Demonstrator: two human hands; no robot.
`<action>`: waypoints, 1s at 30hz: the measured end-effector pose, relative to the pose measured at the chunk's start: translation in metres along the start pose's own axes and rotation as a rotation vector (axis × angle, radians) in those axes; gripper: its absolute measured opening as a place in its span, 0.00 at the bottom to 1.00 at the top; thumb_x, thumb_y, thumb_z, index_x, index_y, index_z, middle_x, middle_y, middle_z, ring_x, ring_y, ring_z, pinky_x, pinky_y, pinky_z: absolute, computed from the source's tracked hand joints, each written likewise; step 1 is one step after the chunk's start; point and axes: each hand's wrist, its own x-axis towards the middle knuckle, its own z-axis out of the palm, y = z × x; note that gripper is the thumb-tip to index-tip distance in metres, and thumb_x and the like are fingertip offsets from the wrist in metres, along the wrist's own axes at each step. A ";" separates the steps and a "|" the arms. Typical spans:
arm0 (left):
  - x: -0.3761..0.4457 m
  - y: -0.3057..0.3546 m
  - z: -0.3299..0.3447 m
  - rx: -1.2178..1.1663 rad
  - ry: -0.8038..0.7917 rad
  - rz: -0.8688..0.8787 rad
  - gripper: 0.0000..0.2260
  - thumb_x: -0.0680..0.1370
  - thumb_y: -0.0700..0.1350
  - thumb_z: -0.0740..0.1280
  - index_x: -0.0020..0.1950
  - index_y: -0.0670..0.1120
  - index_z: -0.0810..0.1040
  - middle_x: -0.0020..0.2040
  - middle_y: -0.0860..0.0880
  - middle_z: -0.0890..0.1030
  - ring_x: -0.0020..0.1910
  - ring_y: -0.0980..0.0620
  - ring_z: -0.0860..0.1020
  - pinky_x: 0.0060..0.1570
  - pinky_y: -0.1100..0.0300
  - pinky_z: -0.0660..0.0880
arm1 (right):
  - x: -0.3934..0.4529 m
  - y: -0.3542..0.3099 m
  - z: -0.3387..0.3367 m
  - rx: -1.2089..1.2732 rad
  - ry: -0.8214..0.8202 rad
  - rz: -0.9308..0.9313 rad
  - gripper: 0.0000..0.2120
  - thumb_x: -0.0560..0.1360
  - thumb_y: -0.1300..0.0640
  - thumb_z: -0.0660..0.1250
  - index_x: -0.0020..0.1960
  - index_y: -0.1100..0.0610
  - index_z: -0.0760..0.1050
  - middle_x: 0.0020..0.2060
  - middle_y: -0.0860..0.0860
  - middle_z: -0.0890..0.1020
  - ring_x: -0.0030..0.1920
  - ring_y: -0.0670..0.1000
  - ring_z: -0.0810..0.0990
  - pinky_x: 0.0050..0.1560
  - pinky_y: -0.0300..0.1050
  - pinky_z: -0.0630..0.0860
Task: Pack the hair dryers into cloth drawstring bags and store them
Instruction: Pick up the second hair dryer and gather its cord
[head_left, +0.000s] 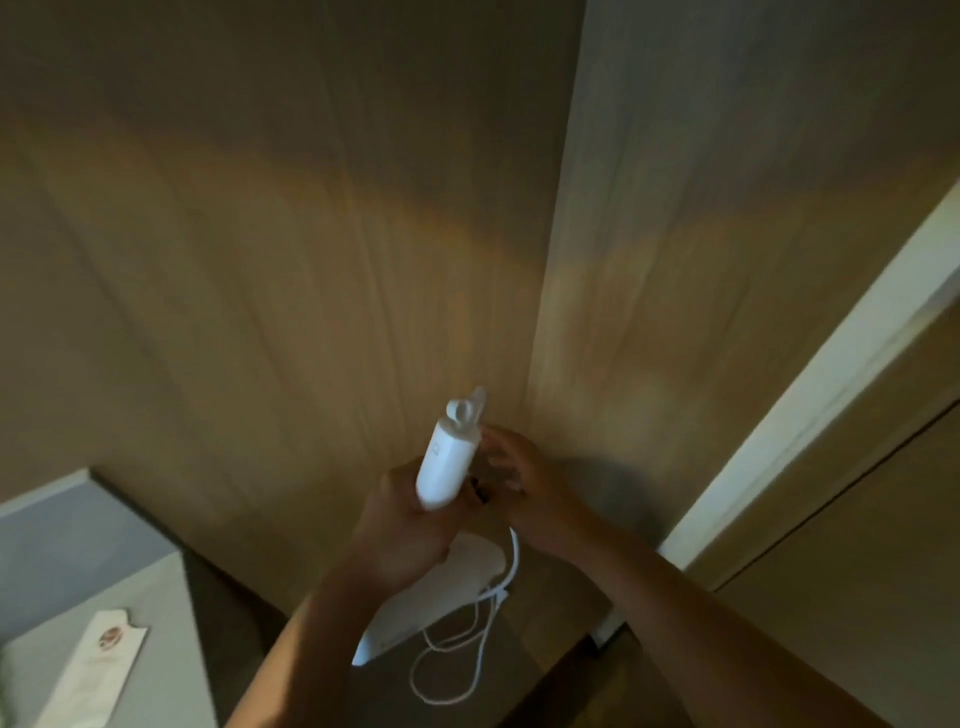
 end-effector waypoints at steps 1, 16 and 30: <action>-0.006 0.012 -0.008 -0.008 -0.022 0.032 0.08 0.72 0.36 0.74 0.36 0.45 0.78 0.24 0.48 0.77 0.23 0.54 0.75 0.29 0.55 0.73 | -0.003 -0.007 0.005 -0.015 0.020 -0.020 0.27 0.73 0.53 0.71 0.70 0.45 0.67 0.68 0.47 0.71 0.66 0.48 0.73 0.64 0.50 0.73; -0.067 0.093 -0.088 -0.454 -0.150 0.210 0.07 0.67 0.41 0.72 0.33 0.44 0.75 0.27 0.42 0.68 0.23 0.47 0.68 0.26 0.58 0.70 | -0.076 -0.075 0.015 0.212 0.311 -0.035 0.08 0.80 0.64 0.61 0.50 0.65 0.79 0.35 0.54 0.80 0.33 0.44 0.79 0.39 0.36 0.77; -0.062 0.123 -0.060 -0.830 -0.011 0.029 0.17 0.62 0.51 0.75 0.46 0.44 0.78 0.58 0.41 0.81 0.58 0.41 0.80 0.62 0.41 0.74 | -0.118 -0.087 -0.027 0.036 0.424 -0.056 0.18 0.83 0.57 0.57 0.37 0.49 0.76 0.30 0.47 0.77 0.33 0.47 0.75 0.41 0.42 0.74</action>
